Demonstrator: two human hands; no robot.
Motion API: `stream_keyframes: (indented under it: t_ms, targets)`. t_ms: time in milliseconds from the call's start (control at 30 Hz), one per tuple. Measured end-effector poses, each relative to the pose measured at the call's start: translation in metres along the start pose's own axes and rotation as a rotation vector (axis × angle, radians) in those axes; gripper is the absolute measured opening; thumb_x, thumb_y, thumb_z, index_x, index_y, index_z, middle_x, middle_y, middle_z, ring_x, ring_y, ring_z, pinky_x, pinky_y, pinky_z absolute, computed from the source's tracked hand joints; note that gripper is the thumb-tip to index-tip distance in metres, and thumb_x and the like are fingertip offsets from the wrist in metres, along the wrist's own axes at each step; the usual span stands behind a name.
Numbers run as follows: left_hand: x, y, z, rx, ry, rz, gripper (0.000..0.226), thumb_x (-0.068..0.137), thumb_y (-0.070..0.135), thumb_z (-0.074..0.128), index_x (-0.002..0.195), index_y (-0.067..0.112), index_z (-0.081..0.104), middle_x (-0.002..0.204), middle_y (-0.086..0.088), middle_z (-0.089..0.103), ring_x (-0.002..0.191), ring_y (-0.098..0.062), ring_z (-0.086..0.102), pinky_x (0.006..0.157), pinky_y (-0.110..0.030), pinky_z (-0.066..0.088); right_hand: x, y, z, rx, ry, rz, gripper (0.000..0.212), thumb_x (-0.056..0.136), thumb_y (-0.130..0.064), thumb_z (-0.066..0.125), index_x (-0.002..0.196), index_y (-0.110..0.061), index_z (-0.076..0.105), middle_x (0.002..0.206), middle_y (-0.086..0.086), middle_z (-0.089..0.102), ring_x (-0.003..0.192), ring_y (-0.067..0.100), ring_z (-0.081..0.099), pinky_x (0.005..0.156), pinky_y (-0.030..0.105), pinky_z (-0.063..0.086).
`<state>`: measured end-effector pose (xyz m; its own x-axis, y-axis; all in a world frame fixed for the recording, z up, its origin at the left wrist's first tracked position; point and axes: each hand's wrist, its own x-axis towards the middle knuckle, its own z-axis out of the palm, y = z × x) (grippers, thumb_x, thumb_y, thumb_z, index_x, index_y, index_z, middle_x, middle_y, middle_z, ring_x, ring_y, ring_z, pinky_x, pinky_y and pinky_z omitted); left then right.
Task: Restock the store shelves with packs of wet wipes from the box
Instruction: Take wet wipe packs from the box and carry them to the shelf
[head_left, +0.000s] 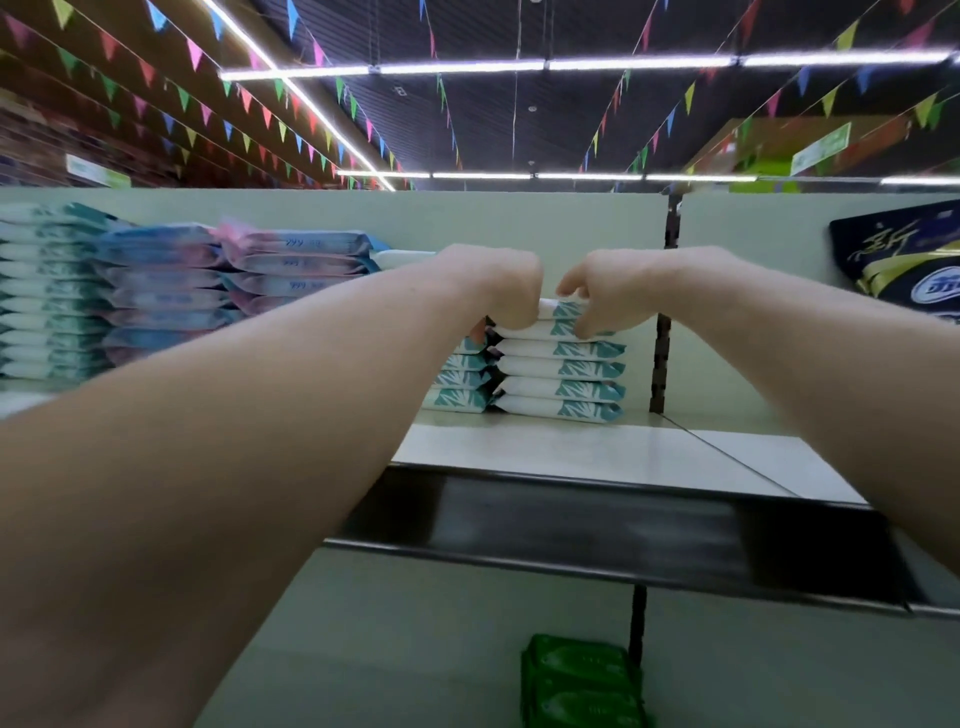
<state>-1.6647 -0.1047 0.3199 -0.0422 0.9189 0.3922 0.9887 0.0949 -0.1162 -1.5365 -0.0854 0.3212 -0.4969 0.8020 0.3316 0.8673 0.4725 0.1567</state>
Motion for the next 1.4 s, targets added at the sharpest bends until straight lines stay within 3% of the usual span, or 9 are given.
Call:
stream_keyframes:
  t_ms: [67, 200, 333, 467, 633, 767, 967, 1133, 1400]
  targets:
    - [-0.001, -0.003, -0.003, -0.03, 0.091, 0.024, 0.041, 0.095, 0.016, 0.047, 0.135, 0.014, 0.048, 0.107, -0.006, 0.065, 0.071, -0.02, 0.07, 0.072, -0.038, 0.06, -0.006, 0.0, -0.005, 0.018, 0.04, -0.011, 0.057, 0.091, -0.018, 0.061, 0.144, -0.018, 0.041, 0.139, 0.005, 0.051, 0.122, 0.025, 0.051, 0.1, 0.034, 0.04]
    - [-0.013, -0.007, -0.008, -0.091, 0.206, 0.061, 0.032, 0.092, 0.015, 0.05, 0.122, 0.016, 0.062, 0.113, -0.003, 0.068, 0.089, -0.02, 0.069, 0.082, -0.038, 0.058, -0.018, -0.009, -0.013, 0.095, 0.104, -0.065, 0.044, 0.091, -0.015, 0.059, 0.135, -0.02, 0.054, 0.128, 0.0, 0.06, 0.112, 0.022, 0.059, 0.096, 0.031, 0.044]
    - [-0.043, -0.016, -0.009, -0.099, 0.127, 0.031, 0.028, 0.094, 0.011, 0.047, 0.113, 0.014, 0.067, 0.091, -0.006, 0.07, 0.07, -0.018, 0.07, 0.069, -0.035, 0.061, -0.03, -0.032, -0.012, 0.158, 0.102, -0.129, 0.03, 0.088, -0.016, 0.061, 0.117, -0.019, 0.067, 0.112, 0.001, 0.069, 0.101, 0.021, 0.065, 0.094, 0.035, 0.052]
    - [-0.073, -0.04, -0.007, -0.066, 0.062, -0.048, 0.027, 0.096, 0.011, 0.05, 0.12, 0.007, 0.061, 0.099, -0.008, 0.068, 0.074, -0.018, 0.069, 0.067, -0.033, 0.061, -0.039, -0.061, -0.008, 0.202, 0.099, -0.222, 0.028, 0.089, -0.018, 0.062, 0.116, -0.018, 0.068, 0.112, 0.0, 0.069, 0.102, 0.02, 0.064, 0.094, 0.032, 0.05]
    - [-0.115, -0.077, -0.015, 0.003, 0.021, -0.203, 0.018, 0.095, 0.017, 0.052, 0.106, 0.01, 0.064, 0.095, -0.007, 0.069, 0.073, -0.017, 0.069, 0.071, -0.036, 0.061, -0.047, -0.101, -0.012, 0.259, 0.088, -0.357, 0.027, 0.09, -0.018, 0.062, 0.116, -0.013, 0.066, 0.113, 0.003, 0.069, 0.105, 0.022, 0.064, 0.094, 0.032, 0.05]
    - [-0.157, -0.092, -0.025, 0.06, 0.0, -0.365, 0.016, 0.095, 0.015, 0.052, 0.1, 0.008, 0.065, 0.09, -0.008, 0.069, 0.074, -0.02, 0.069, 0.069, -0.035, 0.061, -0.057, -0.137, -0.015, 0.231, 0.102, -0.515, 0.02, 0.093, -0.022, 0.056, 0.105, -0.01, 0.067, 0.093, 0.004, 0.066, 0.09, 0.02, 0.063, 0.08, 0.027, 0.05]
    - [-0.236, -0.105, -0.036, 0.141, -0.047, -0.635, 0.018, 0.093, 0.012, 0.051, 0.103, 0.008, 0.066, 0.085, -0.01, 0.069, 0.066, -0.02, 0.07, 0.056, -0.031, 0.059, -0.084, -0.195, -0.019, 0.324, 0.135, -0.745, 0.028, 0.088, -0.024, 0.064, 0.112, -0.01, 0.068, 0.11, 0.007, 0.068, 0.099, 0.026, 0.064, 0.087, 0.032, 0.051]
    - [-0.308, -0.11, -0.042, 0.161, -0.085, -0.835, 0.022, 0.094, 0.01, 0.055, 0.115, 0.008, 0.062, 0.098, -0.008, 0.067, 0.079, -0.019, 0.069, 0.063, -0.029, 0.059, -0.127, -0.238, -0.015, 0.404, 0.188, -0.94, 0.02, 0.088, -0.024, 0.062, 0.104, -0.013, 0.066, 0.089, 0.002, 0.06, 0.079, 0.02, 0.056, 0.062, 0.025, 0.044]
    - [-0.435, -0.113, -0.069, 0.223, -0.162, -1.113, 0.017, 0.092, 0.013, 0.056, 0.104, 0.009, 0.067, 0.094, -0.009, 0.069, 0.074, -0.02, 0.069, 0.051, -0.027, 0.053, -0.207, -0.319, -0.025, 0.537, 0.078, -1.215, 0.022, 0.089, -0.023, 0.063, 0.107, -0.011, 0.068, 0.093, 0.004, 0.066, 0.085, 0.019, 0.062, 0.078, 0.029, 0.053]
